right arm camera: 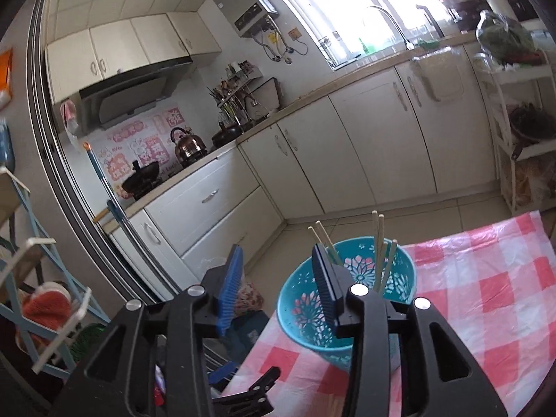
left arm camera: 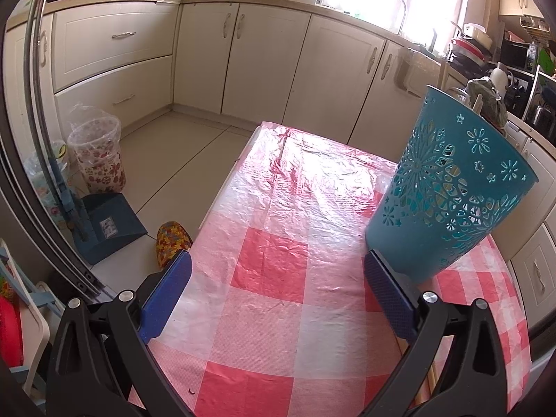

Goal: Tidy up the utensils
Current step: 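Close the right tool on a chopstick lying beside the basket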

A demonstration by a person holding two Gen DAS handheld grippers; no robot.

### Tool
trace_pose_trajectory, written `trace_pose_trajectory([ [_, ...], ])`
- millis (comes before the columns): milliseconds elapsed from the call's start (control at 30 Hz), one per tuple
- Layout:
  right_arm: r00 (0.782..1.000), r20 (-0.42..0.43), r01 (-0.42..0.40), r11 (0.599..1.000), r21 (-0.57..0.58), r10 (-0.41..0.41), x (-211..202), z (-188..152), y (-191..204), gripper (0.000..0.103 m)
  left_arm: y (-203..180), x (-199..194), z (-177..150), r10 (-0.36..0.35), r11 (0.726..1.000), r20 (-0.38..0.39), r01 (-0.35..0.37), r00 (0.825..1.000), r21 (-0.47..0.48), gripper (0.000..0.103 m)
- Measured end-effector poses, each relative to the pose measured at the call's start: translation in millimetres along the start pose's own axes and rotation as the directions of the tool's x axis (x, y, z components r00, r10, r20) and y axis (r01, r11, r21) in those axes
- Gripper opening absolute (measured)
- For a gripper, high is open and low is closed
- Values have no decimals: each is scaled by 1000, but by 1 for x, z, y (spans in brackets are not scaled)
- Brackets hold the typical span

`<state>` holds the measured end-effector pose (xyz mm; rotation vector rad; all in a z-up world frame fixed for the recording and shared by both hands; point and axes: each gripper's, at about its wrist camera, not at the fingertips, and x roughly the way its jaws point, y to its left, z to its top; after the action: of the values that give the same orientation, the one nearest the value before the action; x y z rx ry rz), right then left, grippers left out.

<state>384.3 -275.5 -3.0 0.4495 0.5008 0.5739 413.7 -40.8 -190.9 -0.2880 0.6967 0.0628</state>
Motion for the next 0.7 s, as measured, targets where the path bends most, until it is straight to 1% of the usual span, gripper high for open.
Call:
trace_pose_trajectory([
  [33,1000,-4,-11,999,38,11,-4,-2,-4,50,0,0,0,1,1000,-1,-1,1000,0,95],
  [100,1000,-8,-28,995,94,28,-11,-7,-11,53,0,0,0,4,1000,-1,-4,1000,0,95],
  [167,1000,-20,-13,993,121,15,-18,-13,-16,63,0,1,0,7,1000,-3,-7,1000,0,95],
  [300,997,-55,52,993,110,-46,-29,-29,-22,72,-1,2,0,11,1000,-5,-11,1000,0,95],
  [367,990,-93,111,990,81,-104,-33,-42,-25,73,-1,2,0,14,1000,-6,-14,1000,1,95],
  [400,983,-118,150,987,52,-143,-33,-50,-25,73,-2,2,0,15,1000,-7,-15,1000,1,95],
  [433,973,-146,186,982,22,-181,-33,-59,-26,73,-2,2,-1,16,1000,-7,-16,1000,1,95],
  [500,944,-215,247,968,-45,-251,-29,-81,-28,73,-2,2,-1,17,1000,-7,-17,1000,0,95],
  [600,889,-304,312,938,-149,-344,-19,-116,-31,72,-2,2,-1,16,1000,-7,-16,1000,1,95],
  [667,853,-350,330,920,-212,-387,-10,-135,-32,59,-2,2,-1,15,1000,-7,-15,1000,1,95],
  [700,839,-367,335,913,-234,-402,-6,-142,-33,56,-2,2,-1,15,1000,-7,-15,1000,2,95],
])
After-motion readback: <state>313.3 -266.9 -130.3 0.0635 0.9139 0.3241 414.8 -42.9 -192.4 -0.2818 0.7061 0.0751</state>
